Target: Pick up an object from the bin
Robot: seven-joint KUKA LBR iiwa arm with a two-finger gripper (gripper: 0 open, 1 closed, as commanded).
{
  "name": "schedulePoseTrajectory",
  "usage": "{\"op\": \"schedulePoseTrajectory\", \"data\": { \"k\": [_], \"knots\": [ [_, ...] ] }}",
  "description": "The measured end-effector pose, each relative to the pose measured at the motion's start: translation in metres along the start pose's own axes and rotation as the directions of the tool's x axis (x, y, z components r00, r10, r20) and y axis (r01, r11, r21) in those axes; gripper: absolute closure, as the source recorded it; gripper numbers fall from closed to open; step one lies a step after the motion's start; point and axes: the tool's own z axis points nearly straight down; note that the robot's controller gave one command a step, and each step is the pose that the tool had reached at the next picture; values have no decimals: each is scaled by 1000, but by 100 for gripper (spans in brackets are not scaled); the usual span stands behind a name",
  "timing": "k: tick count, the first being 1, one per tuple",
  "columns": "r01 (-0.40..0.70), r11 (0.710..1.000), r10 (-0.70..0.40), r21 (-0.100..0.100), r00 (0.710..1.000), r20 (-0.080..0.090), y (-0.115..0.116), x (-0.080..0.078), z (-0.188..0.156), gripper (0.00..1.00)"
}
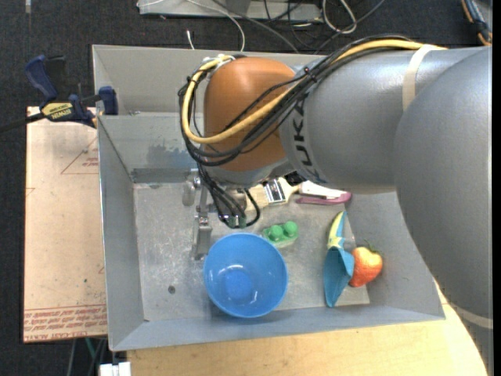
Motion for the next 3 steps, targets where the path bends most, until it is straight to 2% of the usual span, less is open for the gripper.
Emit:
{"op": "schedulePoseTrajectory", "data": {
  "k": [1,2,3],
  "knots": [
    [0,1000,0,0,1000,0,0,0,0,0],
    [-96,995,96,-1,995,0,-23,46,-26,0],
    [-159,987,159,-2,987,2,-123,34,-45,0]
  ]
}}
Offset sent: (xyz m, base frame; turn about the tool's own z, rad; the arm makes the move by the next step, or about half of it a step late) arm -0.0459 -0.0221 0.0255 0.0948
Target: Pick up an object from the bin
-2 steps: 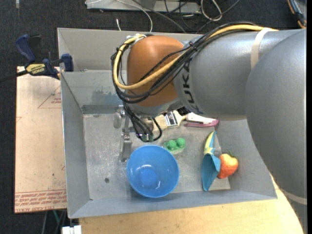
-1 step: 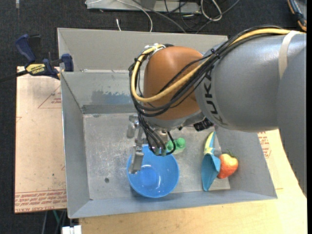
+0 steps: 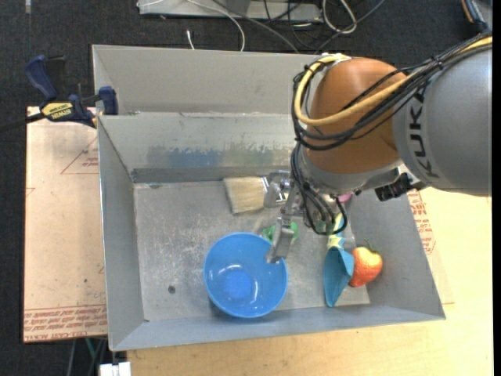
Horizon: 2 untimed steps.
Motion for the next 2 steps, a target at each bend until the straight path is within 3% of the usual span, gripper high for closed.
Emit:
{"op": "schedulePoseTrajectory", "data": {
  "k": [1,2],
  "knots": [
    [103,995,-103,-4,995,5,57,-65,4,0],
    [-15,1000,15,5,1000,-2,28,-45,43,0]
  ]
}}
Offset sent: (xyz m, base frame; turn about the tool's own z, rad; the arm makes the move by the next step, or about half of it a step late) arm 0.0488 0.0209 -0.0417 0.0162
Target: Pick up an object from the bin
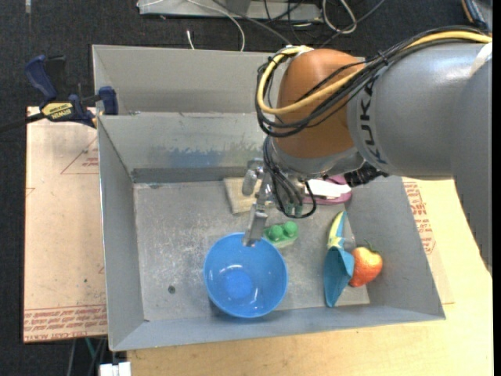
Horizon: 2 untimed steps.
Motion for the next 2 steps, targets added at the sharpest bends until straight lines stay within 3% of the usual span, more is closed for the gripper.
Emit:
{"op": "schedulePoseTrajectory", "data": {
  "k": [1,2],
  "knots": [
    [47,999,-47,-6,999,2,-38,42,31,0],
    [25,1000,-25,-8,1000,6,-32,34,31,0]
  ]
}}
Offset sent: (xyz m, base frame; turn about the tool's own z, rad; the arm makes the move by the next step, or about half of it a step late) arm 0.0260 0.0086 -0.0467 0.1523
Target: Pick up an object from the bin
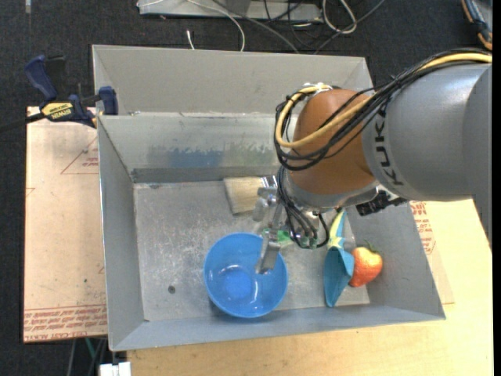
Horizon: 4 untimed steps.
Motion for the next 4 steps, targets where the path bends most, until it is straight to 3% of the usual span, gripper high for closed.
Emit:
{"op": "schedulePoseTrajectory", "data": {
  "k": [1,2,3,4],
  "knots": [
    [-47,999,47,-2,999,5,7,-11,0,0],
    [119,993,-119,-1,993,8,-24,-23,-18,0],
    [-8,1000,8,-6,1000,6,37,-68,20,0],
    [-107,994,107,-2,994,8,-6,-78,29,0]
  ]
}}
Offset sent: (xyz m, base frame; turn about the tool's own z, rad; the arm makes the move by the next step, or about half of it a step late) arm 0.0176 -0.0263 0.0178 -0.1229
